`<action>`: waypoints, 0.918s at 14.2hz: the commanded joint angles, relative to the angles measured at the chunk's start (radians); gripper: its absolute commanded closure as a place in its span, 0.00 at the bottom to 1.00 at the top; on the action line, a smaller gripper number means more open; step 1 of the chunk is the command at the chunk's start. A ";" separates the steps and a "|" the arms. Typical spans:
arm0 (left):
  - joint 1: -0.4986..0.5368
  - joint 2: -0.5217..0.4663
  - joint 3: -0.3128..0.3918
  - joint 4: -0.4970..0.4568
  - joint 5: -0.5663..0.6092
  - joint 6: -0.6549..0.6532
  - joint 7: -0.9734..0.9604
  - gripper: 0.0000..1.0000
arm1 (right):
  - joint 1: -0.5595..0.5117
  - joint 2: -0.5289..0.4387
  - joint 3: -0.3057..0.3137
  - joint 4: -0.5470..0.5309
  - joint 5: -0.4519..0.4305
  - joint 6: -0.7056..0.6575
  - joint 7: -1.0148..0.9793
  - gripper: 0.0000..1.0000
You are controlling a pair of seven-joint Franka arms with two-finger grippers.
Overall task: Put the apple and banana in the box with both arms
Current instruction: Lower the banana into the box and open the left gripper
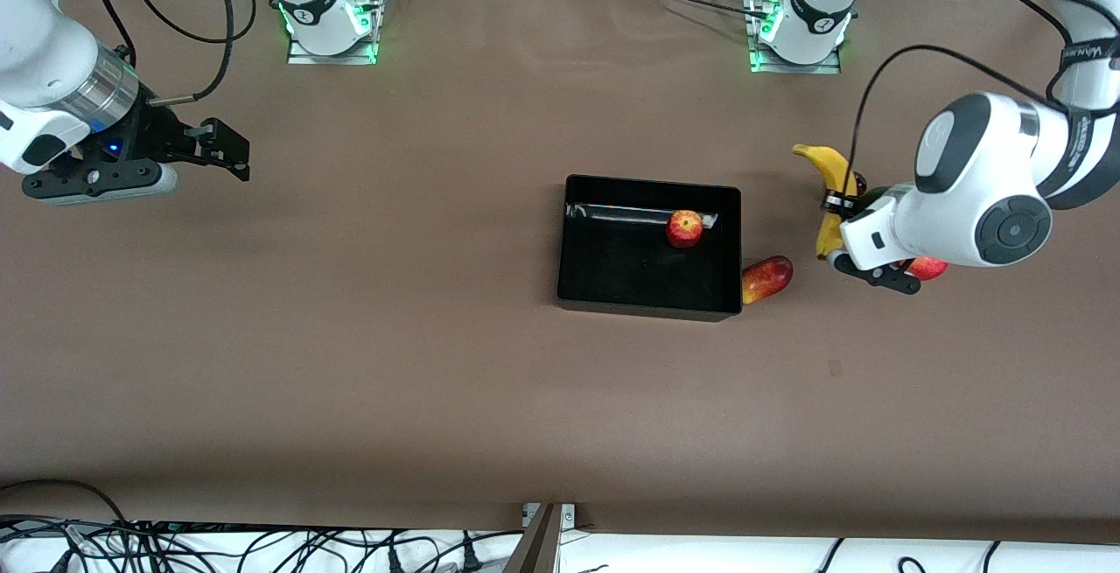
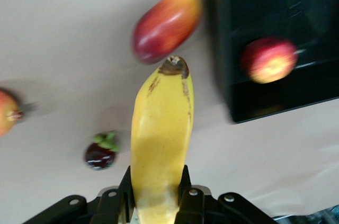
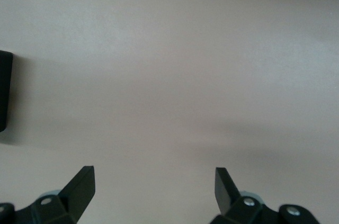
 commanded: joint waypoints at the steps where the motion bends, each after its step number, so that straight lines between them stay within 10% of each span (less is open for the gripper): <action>1: -0.176 0.112 0.005 0.095 -0.026 -0.012 -0.184 1.00 | 0.002 0.008 0.001 0.022 -0.005 -0.012 0.000 0.00; 6: -0.405 0.291 0.011 0.189 -0.008 0.206 -0.390 1.00 | 0.000 0.009 0.000 0.022 -0.006 -0.014 0.000 0.00; 13: -0.431 0.403 0.019 0.175 0.047 0.359 -0.406 1.00 | 0.000 0.009 0.000 0.022 -0.006 -0.012 0.000 0.00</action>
